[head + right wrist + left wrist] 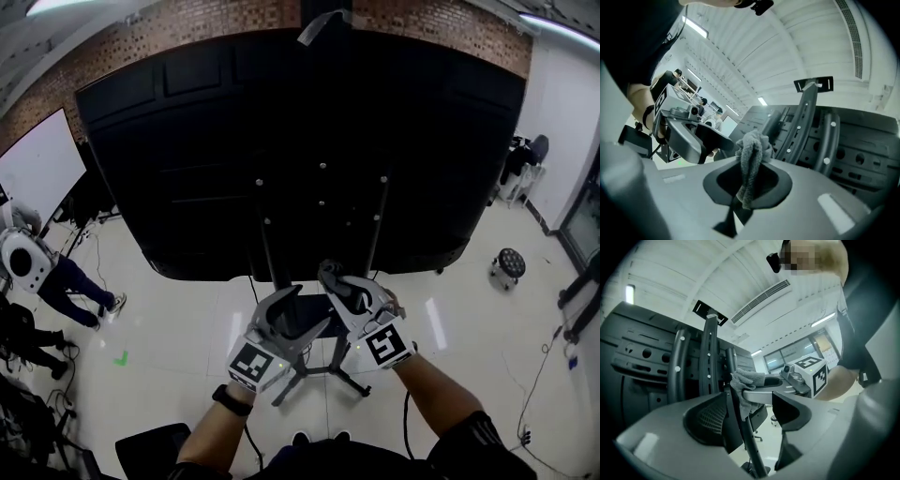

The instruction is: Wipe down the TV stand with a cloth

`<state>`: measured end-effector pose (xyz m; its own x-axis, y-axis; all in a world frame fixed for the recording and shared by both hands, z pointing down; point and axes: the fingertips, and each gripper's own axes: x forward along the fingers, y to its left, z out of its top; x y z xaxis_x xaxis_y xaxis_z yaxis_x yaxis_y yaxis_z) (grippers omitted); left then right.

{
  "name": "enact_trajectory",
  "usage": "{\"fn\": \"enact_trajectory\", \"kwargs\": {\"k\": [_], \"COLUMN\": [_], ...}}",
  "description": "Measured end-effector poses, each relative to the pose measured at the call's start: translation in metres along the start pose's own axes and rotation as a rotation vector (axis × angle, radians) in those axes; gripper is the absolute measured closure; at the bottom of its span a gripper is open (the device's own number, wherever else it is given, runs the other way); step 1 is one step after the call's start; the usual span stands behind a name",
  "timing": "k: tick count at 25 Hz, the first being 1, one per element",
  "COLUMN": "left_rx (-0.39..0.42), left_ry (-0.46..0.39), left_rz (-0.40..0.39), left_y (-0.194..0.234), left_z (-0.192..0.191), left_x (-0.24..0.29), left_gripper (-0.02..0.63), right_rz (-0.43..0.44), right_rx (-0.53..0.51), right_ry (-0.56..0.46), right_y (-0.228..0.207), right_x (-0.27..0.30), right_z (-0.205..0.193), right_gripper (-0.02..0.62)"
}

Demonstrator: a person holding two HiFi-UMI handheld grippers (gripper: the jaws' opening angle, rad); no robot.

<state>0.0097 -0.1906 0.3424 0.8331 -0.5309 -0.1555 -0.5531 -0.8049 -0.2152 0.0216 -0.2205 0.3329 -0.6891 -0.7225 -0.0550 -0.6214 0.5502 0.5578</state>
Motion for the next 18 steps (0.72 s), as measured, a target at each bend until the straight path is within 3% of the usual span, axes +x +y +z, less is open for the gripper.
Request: {"fn": "enact_trajectory", "kwargs": {"k": [5,11,18], "left_rx": [0.046,0.1,0.147], "left_ry": [-0.059,-0.111,-0.15], "left_rz": [-0.052,-0.121,-0.117], "left_y": [0.008,0.004,0.008], "left_z": [0.036,0.085,0.116], "left_x": [0.002,0.011,0.041], "left_gripper": [0.278,0.279,0.288], "right_rz": [-0.062,-0.147,-0.19], "right_rx": [0.048,-0.054,-0.185], "right_ry": [-0.037,-0.029,-0.015], "right_y": [-0.031,-0.07,-0.137], "right_x": [-0.003,-0.011,-0.017], "right_z": [0.029,0.061,0.095], "right_gripper": [0.566,0.566,0.566]}}
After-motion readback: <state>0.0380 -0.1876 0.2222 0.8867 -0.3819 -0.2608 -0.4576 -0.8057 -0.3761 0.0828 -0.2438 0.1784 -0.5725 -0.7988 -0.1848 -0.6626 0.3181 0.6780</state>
